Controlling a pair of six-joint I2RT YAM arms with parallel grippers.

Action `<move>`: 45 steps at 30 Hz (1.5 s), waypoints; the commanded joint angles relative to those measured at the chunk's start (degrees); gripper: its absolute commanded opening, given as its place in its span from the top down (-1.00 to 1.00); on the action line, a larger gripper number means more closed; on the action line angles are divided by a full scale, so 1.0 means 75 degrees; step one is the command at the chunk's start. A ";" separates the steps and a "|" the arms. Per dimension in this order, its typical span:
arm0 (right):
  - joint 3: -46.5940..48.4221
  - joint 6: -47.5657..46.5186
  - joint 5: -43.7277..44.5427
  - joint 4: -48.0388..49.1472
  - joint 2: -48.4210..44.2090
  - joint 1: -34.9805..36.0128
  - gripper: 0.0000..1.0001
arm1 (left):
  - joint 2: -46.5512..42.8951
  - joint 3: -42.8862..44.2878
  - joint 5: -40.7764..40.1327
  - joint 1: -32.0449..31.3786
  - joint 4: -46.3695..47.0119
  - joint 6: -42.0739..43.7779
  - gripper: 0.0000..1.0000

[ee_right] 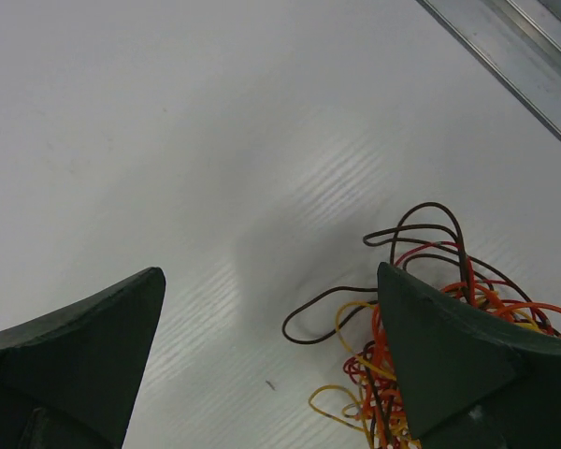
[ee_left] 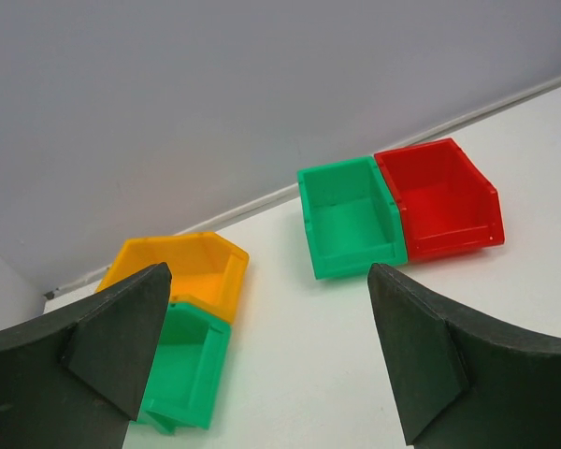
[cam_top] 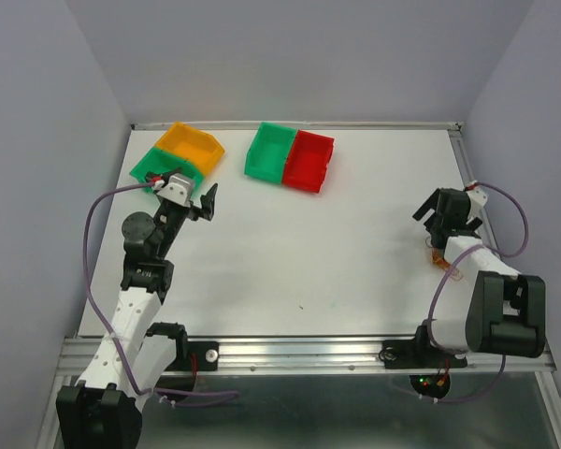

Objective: Untangle the cables

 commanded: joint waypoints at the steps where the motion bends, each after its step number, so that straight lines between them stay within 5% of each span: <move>1: 0.0903 0.0348 0.0777 -0.1341 0.0675 -0.0197 -1.00 | -0.0035 0.0169 0.0170 0.0006 0.0215 0.0116 -0.98; 7: 0.0648 0.0559 0.1495 -0.1590 0.0431 -0.0197 -1.00 | -0.0152 0.0145 0.0241 0.0006 0.0203 0.0140 -0.98; 13: 0.0951 0.0431 0.0993 -0.1625 0.1389 -0.0197 -0.88 | -0.0210 0.0157 0.0346 0.0006 0.0133 0.0163 -0.98; 20: 0.0893 0.0138 0.0526 -0.1636 0.0854 -0.0173 0.32 | -0.0211 0.0145 0.0440 0.0006 0.0109 0.0210 -0.98; 21: 0.0905 0.0056 0.0303 -0.1637 0.0772 -0.0173 0.61 | -0.0187 0.0157 0.0452 0.0006 0.0109 0.0199 -0.98; 24: 0.0870 -0.0225 -0.0903 -0.1637 0.0479 -0.0103 0.93 | -0.0047 0.0215 0.0464 0.0006 0.0098 0.0210 -0.98; 26: 0.0753 -0.0610 -0.2140 -0.1473 0.0256 0.0049 0.95 | 0.0000 0.0239 0.0429 0.0006 0.0075 0.0233 -0.98; 32: 0.0951 -0.1607 -0.5750 -0.1308 -0.0295 0.1629 0.80 | 0.0094 0.0274 0.0440 0.0006 0.0086 0.0257 -0.98; 35: 0.1244 -0.1761 -0.6437 -0.1262 -0.0424 0.2228 -0.27 | 0.0164 0.0286 0.0393 0.0006 0.0086 0.0269 -0.98; 37: 0.1221 -0.1644 -0.5890 -0.1121 -0.0868 0.2264 -1.00 | 0.0188 0.0286 0.0358 0.0006 0.0074 0.0304 -0.98; 41: 0.1128 -0.1024 -0.3212 -0.1261 -0.1583 0.2253 -1.00 | 0.0176 0.0275 0.0276 0.0006 0.0074 0.0304 -0.98; 45: 0.0800 -0.0473 -0.1975 -0.1402 -0.2263 0.2264 -1.00 | 0.0083 0.0251 0.0148 0.0006 0.0086 0.0234 -0.98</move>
